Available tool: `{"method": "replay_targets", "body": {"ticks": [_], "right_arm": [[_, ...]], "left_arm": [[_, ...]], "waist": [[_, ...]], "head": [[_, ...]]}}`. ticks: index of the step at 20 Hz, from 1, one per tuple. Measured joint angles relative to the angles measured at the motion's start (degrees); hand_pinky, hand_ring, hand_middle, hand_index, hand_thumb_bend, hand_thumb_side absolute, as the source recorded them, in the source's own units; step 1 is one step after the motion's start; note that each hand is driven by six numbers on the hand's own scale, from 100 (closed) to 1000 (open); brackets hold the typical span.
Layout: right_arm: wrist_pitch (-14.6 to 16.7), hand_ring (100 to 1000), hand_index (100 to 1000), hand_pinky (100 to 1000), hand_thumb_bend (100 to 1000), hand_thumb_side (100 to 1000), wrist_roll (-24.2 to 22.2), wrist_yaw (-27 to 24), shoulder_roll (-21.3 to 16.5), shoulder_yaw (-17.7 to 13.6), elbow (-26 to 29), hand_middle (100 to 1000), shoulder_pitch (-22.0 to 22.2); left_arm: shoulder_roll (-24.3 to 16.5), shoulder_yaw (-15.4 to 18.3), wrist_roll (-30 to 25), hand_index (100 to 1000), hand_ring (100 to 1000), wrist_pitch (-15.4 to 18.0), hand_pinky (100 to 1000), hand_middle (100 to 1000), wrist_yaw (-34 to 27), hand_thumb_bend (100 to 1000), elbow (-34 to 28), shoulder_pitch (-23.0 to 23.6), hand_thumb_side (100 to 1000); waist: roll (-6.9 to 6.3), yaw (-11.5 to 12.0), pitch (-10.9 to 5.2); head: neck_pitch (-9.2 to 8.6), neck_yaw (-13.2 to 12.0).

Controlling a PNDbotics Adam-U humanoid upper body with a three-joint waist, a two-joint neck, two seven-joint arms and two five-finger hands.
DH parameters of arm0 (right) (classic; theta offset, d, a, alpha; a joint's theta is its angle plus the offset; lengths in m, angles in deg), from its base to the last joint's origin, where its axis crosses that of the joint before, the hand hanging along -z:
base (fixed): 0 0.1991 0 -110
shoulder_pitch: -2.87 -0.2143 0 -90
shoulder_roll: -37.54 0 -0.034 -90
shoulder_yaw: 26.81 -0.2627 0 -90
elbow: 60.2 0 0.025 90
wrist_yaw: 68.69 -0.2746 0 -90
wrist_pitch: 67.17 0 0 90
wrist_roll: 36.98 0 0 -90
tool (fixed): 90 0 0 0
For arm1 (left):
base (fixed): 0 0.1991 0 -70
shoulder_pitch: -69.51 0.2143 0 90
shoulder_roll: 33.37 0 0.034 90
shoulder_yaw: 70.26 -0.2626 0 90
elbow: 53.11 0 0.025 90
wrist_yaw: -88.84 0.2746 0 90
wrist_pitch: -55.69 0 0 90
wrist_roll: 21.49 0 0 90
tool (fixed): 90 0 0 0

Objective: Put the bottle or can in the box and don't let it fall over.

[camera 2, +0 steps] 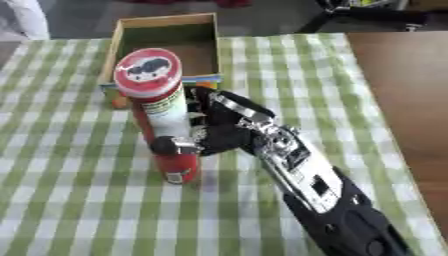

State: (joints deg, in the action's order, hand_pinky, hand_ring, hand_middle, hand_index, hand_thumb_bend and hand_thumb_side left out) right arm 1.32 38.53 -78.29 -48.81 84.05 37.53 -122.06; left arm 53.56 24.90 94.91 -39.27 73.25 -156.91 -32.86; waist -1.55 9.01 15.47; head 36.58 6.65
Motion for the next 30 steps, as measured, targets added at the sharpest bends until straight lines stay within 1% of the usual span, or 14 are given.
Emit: {"method": "replay_targets", "body": {"ticks": [3, 8, 12, 14, 15, 16, 18, 19, 21, 24, 30], "right_arm": [[-0.03, 946, 922, 895, 671, 264, 0.03, 0.94, 0.22, 0.01, -0.87, 969, -0.42], [0.17, 946, 921, 897, 680, 269, 0.26, 2.74, 1.23, 0.01, -3.27, 970, -1.07], [0.55, 940, 918, 899, 680, 267, -0.10, 3.17, 2.11, 0.03, -4.73, 967, -1.87], [0.71, 929, 911, 918, 675, 261, -0.29, 3.20, 2.28, 0.03, -5.07, 964, -1.89], [0.71, 917, 895, 950, 666, 250, -0.31, 3.20, 2.42, 0.03, -5.16, 955, -1.90], [0.70, 914, 888, 957, 659, 243, -0.33, 3.20, 2.53, 0.04, -5.29, 952, -1.93], [0.62, 901, 859, 992, 625, 205, -0.34, 3.20, 2.56, 0.04, -5.39, 933, -2.09], [0.56, 875, 827, 1000, 584, 160, -0.30, 3.20, 2.57, 0.04, -5.40, 902, -2.14], [0.22, 836, 789, 1000, 536, 110, 0.01, 3.12, 2.58, 0.03, -5.51, 858, -2.18], [-0.55, 786, 731, 1000, 441, 100, 0.79, 2.54, 2.64, 0.01, -5.75, 802, -2.32], [-1.67, 729, 664, 983, 320, 100, 2.59, 0.52, 2.70, 0.00, -5.74, 744, -2.33]], "left_arm": [[0.01, 0.00, -0.07, 785, 882, -0.06, 856, 786, 0.00, 704, 0.00, -0.02, 699], [0.02, -0.01, -0.09, 785, 883, -0.06, 857, 786, 0.00, 702, -0.01, -0.04, 700], [0.41, -0.02, -0.12, 785, 883, -0.07, 857, 787, 0.00, 701, -0.01, -0.10, 701], [0.43, -0.02, -0.12, 785, 883, -0.07, 857, 787, 0.00, 699, -0.01, -0.11, 701], [0.43, -0.02, -0.13, 785, 883, -0.08, 857, 787, 0.00, 698, -0.01, -0.11, 701], [0.43, -0.02, -0.13, 785, 883, -0.08, 857, 787, 0.00, 698, -0.01, -0.11, 702], [0.43, -0.02, -0.13, 785, 883, -0.08, 857, 787, -0.01, 697, -0.01, -0.12, 702], [0.43, -0.02, -0.14, 785, 883, -0.09, 857, 787, -0.01, 696, -0.01, -0.12, 702], [0.43, -0.02, -0.14, 785, 883, -0.09, 857, 787, -0.01, 695, -0.01, -0.12, 702], [0.44, -0.02, -0.15, 784, 883, -0.08, 857, 787, -0.01, 694, -0.01, -0.12, 701], [0.44, -0.02, -0.24, 785, 884, -0.16, 858, 788, -0.01, 691, -0.01, -0.12, 703]], "waist": [[0.00, 0.09, 0.05], [-0.02, 0.17, 0.13], [-0.04, 0.32, 0.42], [-0.04, 0.33, 0.46], [-0.04, 0.33, 0.46], [-0.04, 0.33, 0.47], [-0.04, 0.33, 0.49], [-0.04, 0.33, 0.49], [-0.04, 0.33, 0.50], [-0.04, 0.32, 0.50], [-0.03, 0.20, 0.50]], "head": [[-0.08, 0.01], [-0.47, 0.08], [-0.55, 0.15], [-0.70, 0.20], [-0.71, 0.24], [-0.76, 0.26], [-0.88, 0.26], [-0.89, 0.26], [-0.91, 0.26], [-0.91, 0.27], [-0.92, 0.27]]}}
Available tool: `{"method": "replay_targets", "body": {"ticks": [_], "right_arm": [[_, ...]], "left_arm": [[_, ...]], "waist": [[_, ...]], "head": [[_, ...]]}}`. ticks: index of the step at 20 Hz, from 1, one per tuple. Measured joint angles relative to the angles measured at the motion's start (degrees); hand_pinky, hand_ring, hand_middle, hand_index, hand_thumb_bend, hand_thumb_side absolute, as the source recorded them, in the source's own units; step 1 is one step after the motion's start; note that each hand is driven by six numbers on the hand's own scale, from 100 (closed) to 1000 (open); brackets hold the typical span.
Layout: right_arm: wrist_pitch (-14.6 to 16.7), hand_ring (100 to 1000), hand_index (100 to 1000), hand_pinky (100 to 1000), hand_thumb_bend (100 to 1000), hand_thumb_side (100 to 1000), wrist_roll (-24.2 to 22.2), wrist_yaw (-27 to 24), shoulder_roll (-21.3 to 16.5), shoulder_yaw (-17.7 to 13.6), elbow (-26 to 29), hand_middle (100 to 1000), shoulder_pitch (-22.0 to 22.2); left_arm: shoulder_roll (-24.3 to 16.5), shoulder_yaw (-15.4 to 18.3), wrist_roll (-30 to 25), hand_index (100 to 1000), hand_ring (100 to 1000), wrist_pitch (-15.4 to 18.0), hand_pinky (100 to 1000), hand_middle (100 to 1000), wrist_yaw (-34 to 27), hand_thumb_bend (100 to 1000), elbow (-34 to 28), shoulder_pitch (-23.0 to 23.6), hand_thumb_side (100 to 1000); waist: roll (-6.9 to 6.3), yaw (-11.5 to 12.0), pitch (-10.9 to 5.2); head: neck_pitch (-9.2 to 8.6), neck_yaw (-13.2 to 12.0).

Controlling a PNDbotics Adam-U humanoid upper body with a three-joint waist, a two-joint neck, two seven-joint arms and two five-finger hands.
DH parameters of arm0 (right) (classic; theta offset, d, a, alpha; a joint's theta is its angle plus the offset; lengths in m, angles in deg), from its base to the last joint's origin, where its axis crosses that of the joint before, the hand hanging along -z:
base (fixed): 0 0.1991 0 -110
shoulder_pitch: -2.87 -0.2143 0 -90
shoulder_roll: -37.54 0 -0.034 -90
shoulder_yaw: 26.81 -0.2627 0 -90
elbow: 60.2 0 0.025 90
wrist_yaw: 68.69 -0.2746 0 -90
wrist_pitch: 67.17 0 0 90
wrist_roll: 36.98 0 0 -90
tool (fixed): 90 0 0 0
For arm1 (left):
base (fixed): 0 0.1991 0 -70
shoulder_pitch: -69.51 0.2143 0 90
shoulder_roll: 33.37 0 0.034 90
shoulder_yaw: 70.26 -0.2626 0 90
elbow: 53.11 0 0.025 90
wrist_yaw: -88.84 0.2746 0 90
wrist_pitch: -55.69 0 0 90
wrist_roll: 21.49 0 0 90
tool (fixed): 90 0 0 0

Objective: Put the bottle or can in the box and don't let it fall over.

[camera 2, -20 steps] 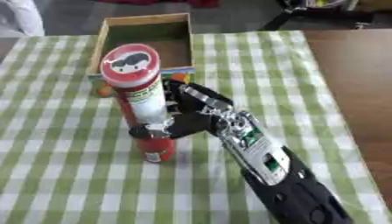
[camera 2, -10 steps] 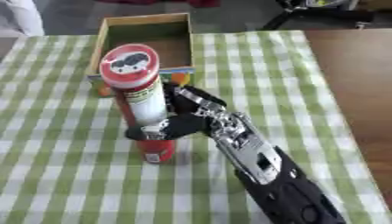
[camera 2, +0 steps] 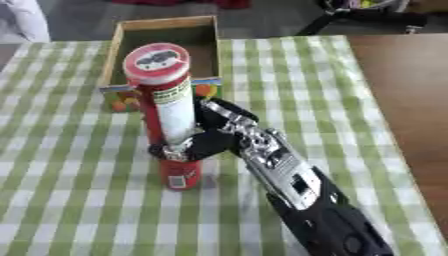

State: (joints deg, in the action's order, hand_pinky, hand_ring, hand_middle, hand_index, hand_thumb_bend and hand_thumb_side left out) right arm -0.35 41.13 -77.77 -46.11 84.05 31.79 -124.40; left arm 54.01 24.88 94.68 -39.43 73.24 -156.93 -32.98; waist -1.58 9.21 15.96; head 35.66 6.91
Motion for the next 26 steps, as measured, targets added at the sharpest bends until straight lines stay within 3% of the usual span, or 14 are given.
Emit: {"method": "replay_targets", "body": {"ticks": [6, 14, 26], "right_arm": [[-0.81, 667, 584, 960, 240, 100, 2.23, -2.63, 0.00, -0.01, 0.43, 680, 0.00], [-0.14, 650, 562, 960, 111, 100, 3.15, -3.77, -0.21, -0.01, 1.85, 664, -0.34], [1.66, 630, 534, 951, 100, 100, 3.50, -3.98, -0.99, -1.38, 3.76, 649, -3.31]], "left_arm": [[0.00, 0.00, -0.12, 784, 885, -0.12, 858, 788, 0.00, 689, 0.00, 0.00, 703], [0.00, 0.00, -0.15, 785, 885, -0.14, 858, 788, 0.02, 685, 0.00, 0.00, 702], [0.00, 0.01, -0.22, 785, 885, -0.11, 858, 788, 0.11, 680, 0.00, 0.00, 702]], "waist": [[0.00, -0.05, 0.00], [0.01, -0.30, 0.00], [-0.01, -0.51, -0.07]], "head": [[0.00, 0.00], [0.00, -0.07], [0.00, -0.18]]}}
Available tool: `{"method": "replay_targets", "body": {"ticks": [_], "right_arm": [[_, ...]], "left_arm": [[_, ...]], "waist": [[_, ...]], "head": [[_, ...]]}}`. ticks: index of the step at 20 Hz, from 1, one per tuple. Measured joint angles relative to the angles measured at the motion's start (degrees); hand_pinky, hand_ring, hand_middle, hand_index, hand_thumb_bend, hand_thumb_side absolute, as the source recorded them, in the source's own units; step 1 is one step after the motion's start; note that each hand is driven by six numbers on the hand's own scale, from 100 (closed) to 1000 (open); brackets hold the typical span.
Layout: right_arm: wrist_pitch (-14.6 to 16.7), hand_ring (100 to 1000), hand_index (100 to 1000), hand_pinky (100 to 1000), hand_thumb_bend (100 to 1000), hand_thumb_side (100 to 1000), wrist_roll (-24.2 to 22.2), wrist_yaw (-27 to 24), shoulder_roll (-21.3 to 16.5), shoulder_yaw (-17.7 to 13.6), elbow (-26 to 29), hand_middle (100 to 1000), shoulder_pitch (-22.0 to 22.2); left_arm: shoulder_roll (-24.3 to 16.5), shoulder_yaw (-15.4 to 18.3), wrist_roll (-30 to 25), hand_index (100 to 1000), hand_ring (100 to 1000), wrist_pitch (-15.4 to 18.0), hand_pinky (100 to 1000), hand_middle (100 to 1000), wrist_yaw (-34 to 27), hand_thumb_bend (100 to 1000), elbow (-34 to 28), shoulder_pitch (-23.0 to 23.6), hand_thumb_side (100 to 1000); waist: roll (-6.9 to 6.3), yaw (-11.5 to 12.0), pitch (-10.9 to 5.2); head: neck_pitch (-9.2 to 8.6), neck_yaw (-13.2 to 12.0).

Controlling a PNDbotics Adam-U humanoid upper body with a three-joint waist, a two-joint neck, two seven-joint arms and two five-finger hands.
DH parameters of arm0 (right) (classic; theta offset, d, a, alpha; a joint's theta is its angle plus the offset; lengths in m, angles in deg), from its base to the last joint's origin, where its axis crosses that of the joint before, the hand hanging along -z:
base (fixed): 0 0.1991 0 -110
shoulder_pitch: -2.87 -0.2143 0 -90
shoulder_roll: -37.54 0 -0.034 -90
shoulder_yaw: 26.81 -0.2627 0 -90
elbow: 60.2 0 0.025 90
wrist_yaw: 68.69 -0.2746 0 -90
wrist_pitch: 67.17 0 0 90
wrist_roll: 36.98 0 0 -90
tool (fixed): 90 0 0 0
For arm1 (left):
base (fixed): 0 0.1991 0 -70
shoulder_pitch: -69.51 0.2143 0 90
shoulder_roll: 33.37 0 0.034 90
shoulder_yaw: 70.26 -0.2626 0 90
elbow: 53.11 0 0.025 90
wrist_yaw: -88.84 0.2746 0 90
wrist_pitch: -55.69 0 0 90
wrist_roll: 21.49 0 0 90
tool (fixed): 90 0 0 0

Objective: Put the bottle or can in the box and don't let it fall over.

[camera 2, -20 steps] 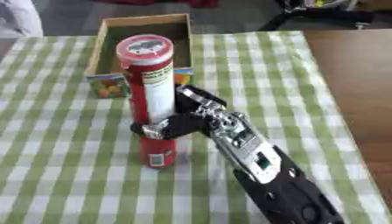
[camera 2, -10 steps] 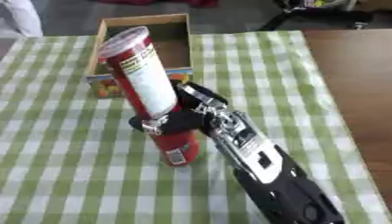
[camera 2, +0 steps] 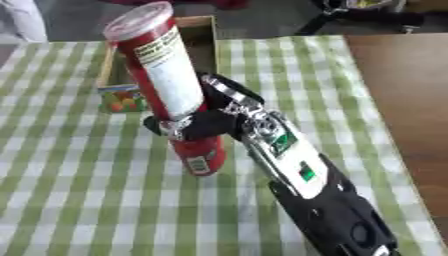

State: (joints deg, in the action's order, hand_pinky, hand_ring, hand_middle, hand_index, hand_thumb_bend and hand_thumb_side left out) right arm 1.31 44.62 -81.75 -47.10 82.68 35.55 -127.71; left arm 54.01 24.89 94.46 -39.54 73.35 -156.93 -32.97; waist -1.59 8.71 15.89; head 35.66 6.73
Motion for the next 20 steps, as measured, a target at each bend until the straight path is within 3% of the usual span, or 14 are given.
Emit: {"method": "replay_targets", "body": {"ticks": [4, 8, 14, 17, 20], "right_arm": [[1.64, 629, 535, 946, 100, 100, 1.69, -1.48, -0.12, -0.79, 0.86, 650, -2.39], [5.23, 626, 530, 941, 100, 100, 4.17, -2.89, -0.15, -2.09, -0.36, 646, -8.25], [10.82, 621, 528, 932, 100, 100, 6.77, -2.95, 0.50, -3.79, -6.67, 642, -13.49], [13.19, 621, 528, 931, 100, 100, 8.64, -1.31, 1.92, -5.48, -11.99, 643, -17.95], [16.12, 619, 528, 930, 100, 100, 10.12, 1.20, 3.10, -6.79, -17.37, 642, -20.74]], "left_arm": [[0.00, 0.00, -0.07, 785, 885, -0.07, 858, 789, 0.03, 680, -0.01, 0.00, 702], [0.00, -0.01, -0.22, 785, 885, -0.18, 858, 789, 0.03, 680, -0.04, -0.30, 702], [0.00, -0.35, -0.46, 785, 885, -0.29, 858, 789, 0.03, 679, -0.36, -1.21, 703], [0.01, -0.67, -0.74, 785, 885, -0.37, 858, 789, 0.02, 679, -0.47, -2.65, 703], [0.03, -1.01, -1.10, 785, 885, -0.42, 859, 789, 0.00, 678, -0.81, -3.76, 703]], "waist": [[-0.18, 0.00, 0.00], [-0.72, 0.61, 0.17], [-0.86, 1.33, 1.24], [-0.66, 3.41, 3.30], [0.01, 5.42, 3.88]], "head": [[-0.03, 0.02], [-0.77, 0.79], [-2.36, 1.46], [-3.93, 2.48], [-5.34, 3.77]]}}
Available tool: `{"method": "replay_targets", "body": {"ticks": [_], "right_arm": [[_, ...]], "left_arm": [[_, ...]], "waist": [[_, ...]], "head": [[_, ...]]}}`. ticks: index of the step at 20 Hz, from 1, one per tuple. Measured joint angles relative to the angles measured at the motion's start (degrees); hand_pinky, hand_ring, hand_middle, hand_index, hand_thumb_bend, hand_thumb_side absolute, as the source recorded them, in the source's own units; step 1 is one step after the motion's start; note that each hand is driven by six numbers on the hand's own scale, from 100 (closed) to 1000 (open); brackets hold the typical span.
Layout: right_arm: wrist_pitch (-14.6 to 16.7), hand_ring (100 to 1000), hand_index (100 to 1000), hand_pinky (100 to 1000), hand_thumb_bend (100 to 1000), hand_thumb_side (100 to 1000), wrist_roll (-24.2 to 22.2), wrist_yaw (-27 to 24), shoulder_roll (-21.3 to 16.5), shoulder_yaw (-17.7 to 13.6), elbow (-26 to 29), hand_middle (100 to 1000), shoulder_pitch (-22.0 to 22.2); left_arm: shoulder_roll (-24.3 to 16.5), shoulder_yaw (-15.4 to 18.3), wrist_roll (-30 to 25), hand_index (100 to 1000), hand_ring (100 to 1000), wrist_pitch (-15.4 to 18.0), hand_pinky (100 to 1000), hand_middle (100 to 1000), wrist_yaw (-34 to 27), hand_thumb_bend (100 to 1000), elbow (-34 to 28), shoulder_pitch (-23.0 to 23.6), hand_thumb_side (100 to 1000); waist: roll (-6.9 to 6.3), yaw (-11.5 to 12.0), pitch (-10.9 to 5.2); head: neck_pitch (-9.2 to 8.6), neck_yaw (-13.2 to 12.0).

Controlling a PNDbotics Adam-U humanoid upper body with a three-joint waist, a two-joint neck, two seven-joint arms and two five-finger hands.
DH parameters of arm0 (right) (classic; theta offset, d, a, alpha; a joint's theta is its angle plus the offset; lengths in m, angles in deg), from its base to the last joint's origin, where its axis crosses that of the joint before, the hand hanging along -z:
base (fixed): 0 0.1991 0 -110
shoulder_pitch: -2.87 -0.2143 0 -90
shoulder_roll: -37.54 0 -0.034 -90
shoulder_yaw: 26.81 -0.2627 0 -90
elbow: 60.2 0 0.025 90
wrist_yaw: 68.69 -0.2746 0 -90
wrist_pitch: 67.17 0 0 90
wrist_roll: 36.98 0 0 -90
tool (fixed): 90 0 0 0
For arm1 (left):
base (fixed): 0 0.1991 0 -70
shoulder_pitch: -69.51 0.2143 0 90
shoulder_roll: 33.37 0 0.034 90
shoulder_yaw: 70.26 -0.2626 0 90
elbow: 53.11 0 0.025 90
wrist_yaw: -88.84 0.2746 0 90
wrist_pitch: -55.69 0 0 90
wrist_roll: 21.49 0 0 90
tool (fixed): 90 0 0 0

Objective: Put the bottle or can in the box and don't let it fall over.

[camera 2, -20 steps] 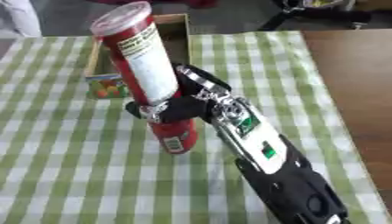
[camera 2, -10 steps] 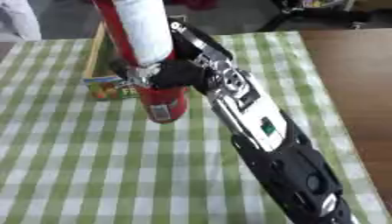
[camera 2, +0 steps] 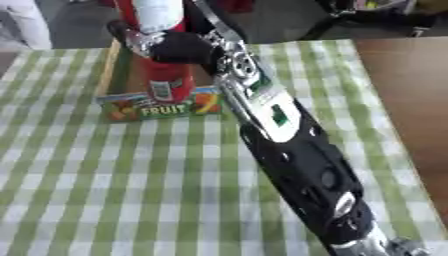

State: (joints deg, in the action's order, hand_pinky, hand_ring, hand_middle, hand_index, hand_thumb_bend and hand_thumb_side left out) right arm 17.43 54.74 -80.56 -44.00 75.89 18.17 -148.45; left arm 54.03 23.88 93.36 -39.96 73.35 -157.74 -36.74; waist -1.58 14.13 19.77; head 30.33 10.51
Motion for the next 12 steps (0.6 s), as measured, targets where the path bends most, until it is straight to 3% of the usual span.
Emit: {"method": "replay_targets", "body": {"ticks": [6, 12], "right_arm": [[4.95, 617, 527, 928, 100, 100, 2.11, 4.89, 1.86, -2.08, -8.03, 641, -5.09], [9.48, 622, 532, 929, 100, 100, 3.49, 9.17, 3.11, -3.40, -13.38, 647, -6.81]], "left_arm": [[0.00, -0.39, -0.46, 785, 886, -0.18, 859, 784, 0.02, 678, -0.45, -1.47, 704], [0.00, -0.42, -0.76, 785, 886, -0.19, 859, 784, 0.02, 679, -0.79, -2.49, 705]], "waist": [[1.67, 4.34, 2.01], [2.95, 6.87, 3.36]], "head": [[-2.46, 2.27], [-3.93, 4.24]]}}
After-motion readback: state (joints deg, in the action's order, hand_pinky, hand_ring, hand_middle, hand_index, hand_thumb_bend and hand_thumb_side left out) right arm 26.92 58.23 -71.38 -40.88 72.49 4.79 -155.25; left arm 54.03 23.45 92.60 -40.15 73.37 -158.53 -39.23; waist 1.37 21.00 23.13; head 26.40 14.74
